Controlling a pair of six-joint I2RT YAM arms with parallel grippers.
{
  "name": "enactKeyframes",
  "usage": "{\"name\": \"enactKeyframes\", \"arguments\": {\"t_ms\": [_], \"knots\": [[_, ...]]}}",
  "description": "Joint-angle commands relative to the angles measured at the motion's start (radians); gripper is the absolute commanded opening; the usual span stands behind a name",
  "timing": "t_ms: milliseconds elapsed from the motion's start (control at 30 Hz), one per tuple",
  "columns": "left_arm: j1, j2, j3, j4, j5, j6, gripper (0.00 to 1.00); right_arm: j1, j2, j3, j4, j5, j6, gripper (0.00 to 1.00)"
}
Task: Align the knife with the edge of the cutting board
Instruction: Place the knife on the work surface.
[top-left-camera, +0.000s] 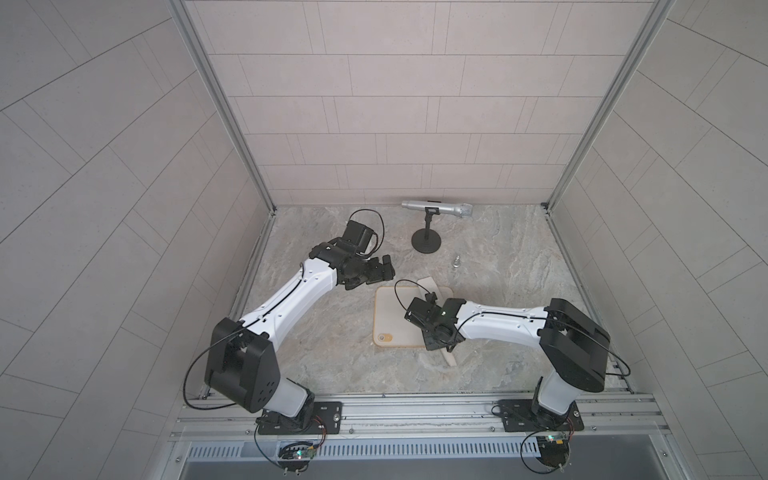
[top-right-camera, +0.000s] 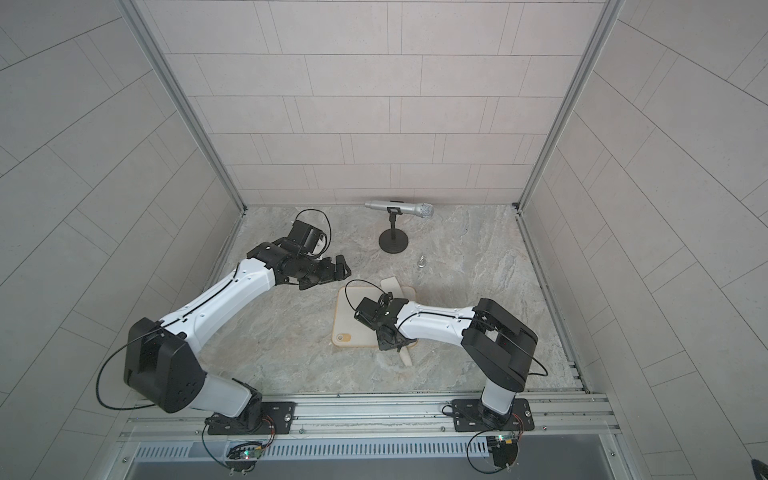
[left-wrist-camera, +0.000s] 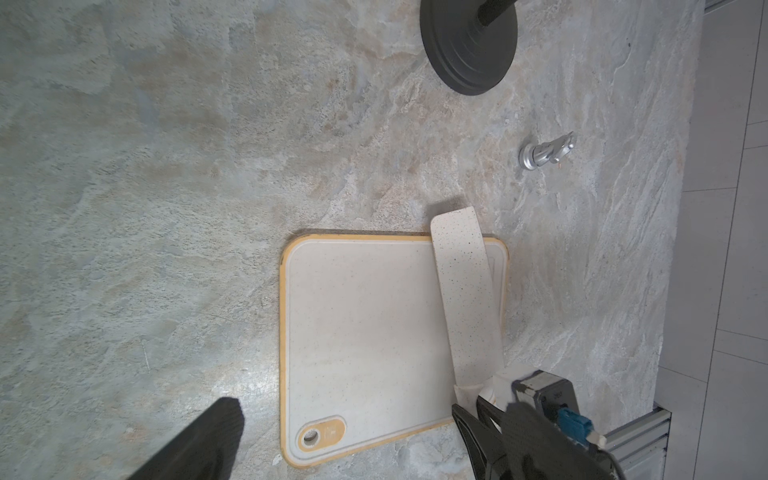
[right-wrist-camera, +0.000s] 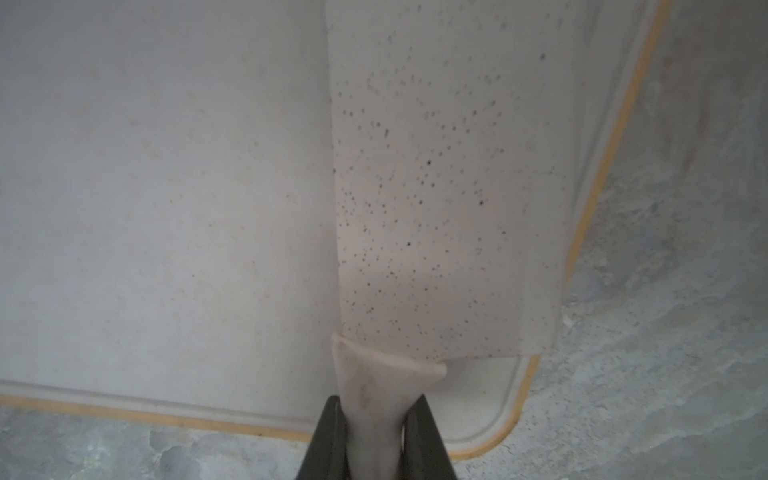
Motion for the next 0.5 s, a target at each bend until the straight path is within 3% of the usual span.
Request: {"name": "enactKeyframes", "arguments": {"t_ms": [0,133,333,467], "knots": [[-0.005,0.012,-0.014,0.002,0.003,0.009,1.0,0.006,0.001,0.021,0.002,0.003,0.014,0.19],[-0.006,0.016,-0.013,0.001,0.004,0.01,1.0,0.007,0.009,0.021,0.006,-0.014,0.014,0.24],[-0.006,0.019,-0.012,-0.002,0.003,0.01,1.0,0.007,-0.004,0.019,0.005,-0.041,0.004,0.44],[-0.005,0.02,-0.01,-0.001,0.004,0.01,1.0,0.01,-0.032,0.01,0.006,-0.065,0.002,0.51]]}}
